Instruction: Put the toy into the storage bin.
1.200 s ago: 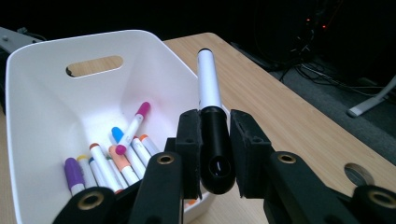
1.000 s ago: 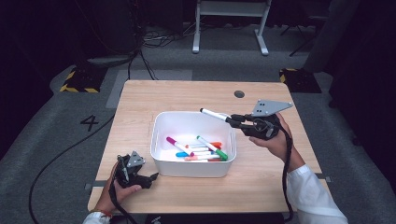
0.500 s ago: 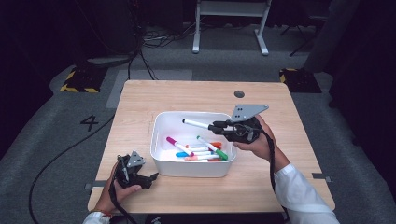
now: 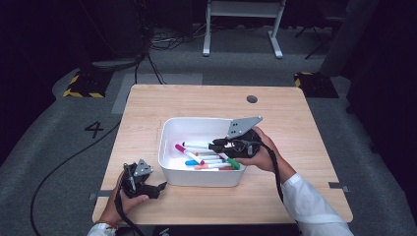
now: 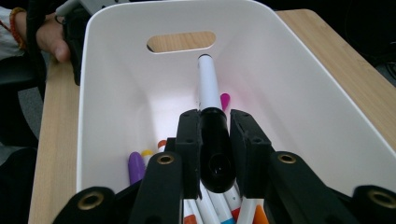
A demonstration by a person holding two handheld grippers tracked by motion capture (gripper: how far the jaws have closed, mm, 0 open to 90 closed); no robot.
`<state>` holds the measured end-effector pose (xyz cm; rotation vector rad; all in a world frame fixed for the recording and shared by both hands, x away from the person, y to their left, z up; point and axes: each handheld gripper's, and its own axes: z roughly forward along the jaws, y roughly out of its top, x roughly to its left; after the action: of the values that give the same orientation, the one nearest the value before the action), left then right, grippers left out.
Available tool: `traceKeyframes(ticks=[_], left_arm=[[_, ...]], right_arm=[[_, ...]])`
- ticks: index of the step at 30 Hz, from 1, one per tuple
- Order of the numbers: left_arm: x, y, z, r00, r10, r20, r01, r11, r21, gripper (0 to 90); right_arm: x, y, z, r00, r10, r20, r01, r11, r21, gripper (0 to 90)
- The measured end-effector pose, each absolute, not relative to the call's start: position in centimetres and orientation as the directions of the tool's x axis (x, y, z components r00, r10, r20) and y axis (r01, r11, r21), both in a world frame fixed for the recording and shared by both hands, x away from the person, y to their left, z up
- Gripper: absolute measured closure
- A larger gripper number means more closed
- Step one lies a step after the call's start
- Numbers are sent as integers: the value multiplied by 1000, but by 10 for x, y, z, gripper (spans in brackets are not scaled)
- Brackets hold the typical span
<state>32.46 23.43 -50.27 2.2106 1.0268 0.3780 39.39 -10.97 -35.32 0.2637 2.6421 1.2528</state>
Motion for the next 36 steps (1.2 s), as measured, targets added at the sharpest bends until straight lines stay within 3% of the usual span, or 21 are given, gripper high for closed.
traceKeyframes(ticks=[20,33,36], left_arm=[[325,234,-503,652,758,-21,571,-472,672,105],[325,234,-503,650,759,-17,569,-472,673,105],[325,234,-503,651,759,-19,570,-472,673,105]], right_arm=[[384,-109,-366,-991,118,-69,40,732,680,746],[383,-108,-370,-995,95,-42,45,754,655,742],[385,-110,-369,-993,109,-46,52,747,663,688]])
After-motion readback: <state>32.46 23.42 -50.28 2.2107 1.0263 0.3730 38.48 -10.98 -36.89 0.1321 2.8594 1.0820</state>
